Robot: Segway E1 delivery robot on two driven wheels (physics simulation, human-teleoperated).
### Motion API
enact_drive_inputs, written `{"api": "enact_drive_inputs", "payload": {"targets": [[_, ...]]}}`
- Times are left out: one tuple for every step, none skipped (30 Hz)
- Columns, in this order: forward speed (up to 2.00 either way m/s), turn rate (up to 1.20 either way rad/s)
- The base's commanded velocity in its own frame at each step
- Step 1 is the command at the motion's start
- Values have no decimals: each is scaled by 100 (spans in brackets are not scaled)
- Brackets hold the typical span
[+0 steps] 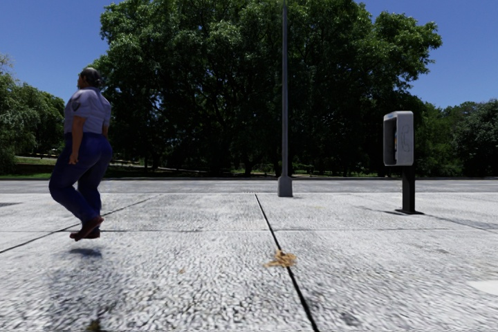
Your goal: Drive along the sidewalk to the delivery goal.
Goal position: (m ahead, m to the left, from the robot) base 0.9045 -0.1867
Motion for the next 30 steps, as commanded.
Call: {"api": "enact_drive_inputs", "payload": {"targets": [[123,-25],[123,-30],[123,-44],[123,-44],[123,-49],[123,-52],[122,-52],[122,-52],[119,-52],[111,-52],[102,-52],[102,-52],[89,-52],[79,-7],[74,0],[58,0],[58,0],[41,0],[5,0],[5,0],[0,0],[0,0],[0,0],[0,0],[0,0],[0,0],[0,0],[0,0],[0,0],[0,0]]}}
